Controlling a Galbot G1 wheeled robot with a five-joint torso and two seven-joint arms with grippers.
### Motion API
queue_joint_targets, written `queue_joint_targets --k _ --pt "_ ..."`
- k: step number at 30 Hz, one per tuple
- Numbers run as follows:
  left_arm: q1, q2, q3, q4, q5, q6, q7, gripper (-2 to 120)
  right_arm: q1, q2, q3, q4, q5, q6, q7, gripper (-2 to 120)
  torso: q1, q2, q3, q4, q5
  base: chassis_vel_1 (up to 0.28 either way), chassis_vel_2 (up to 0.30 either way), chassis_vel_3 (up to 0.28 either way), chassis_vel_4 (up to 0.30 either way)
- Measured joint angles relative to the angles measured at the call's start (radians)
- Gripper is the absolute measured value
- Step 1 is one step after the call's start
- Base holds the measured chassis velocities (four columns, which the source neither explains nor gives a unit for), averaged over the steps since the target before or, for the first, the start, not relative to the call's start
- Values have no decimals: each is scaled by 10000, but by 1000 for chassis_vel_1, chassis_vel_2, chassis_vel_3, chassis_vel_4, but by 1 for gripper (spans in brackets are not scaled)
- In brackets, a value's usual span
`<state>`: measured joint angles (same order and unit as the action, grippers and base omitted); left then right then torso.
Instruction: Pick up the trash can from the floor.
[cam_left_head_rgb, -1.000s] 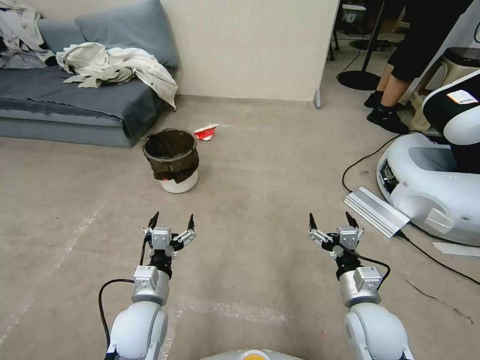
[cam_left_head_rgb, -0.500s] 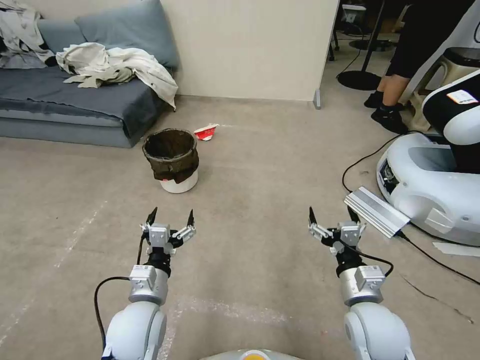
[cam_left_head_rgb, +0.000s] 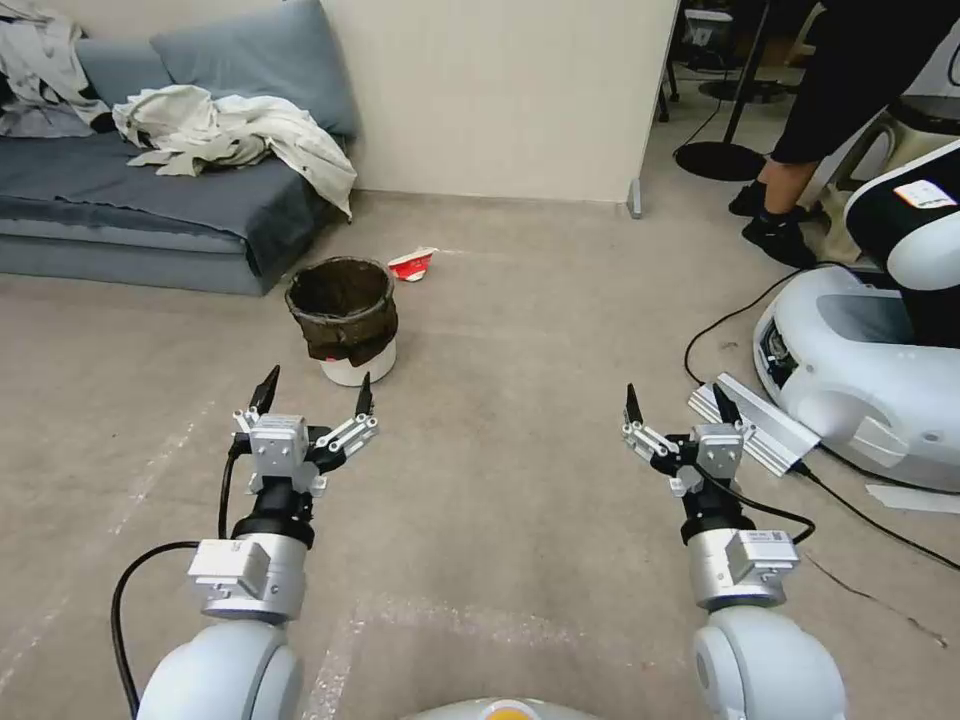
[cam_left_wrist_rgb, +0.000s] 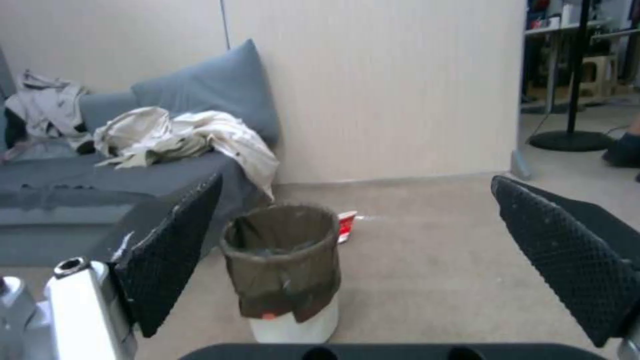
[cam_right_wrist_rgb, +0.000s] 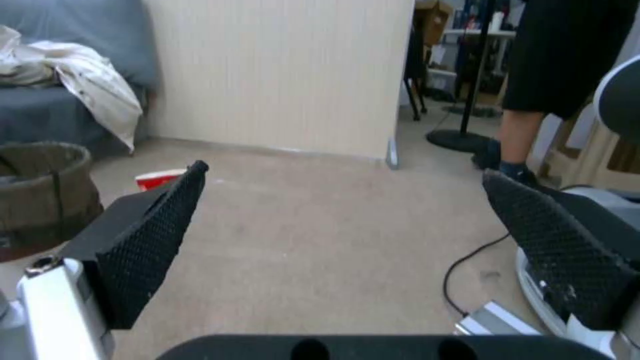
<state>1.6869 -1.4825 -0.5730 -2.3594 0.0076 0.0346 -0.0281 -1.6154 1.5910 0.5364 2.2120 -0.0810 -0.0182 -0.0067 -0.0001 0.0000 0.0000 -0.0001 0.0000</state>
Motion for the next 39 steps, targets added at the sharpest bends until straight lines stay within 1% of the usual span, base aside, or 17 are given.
queue_joint_targets --k 6,12,16,29,39 --pt "127 -111 -14 224 19 -120 -67 100 -4 -23 1 -173 86 147 -9 100 0 0 0 1 0 0 0 0 0" --pt "160 -151 18 189 51 -128 -171 100 -54 -58 13 -176 260 232 58 100 0 0 0 1 1 0 0 0 0" --pt "163 -181 52 147 300 5 -173 100 -73 -75 28 -186 275 285 89 100 0 0 0 0 1 0 0 0 0" --pt "176 -204 106 132 413 58 -176 100 -65 -66 4 -249 253 301 144 100 0 0 0 0 0 0 0 0 0" --pt "182 -209 165 135 534 27 -165 100 -59 -57 -12 -255 234 301 203 100 0 0 0 1 1 52 68 71 63"
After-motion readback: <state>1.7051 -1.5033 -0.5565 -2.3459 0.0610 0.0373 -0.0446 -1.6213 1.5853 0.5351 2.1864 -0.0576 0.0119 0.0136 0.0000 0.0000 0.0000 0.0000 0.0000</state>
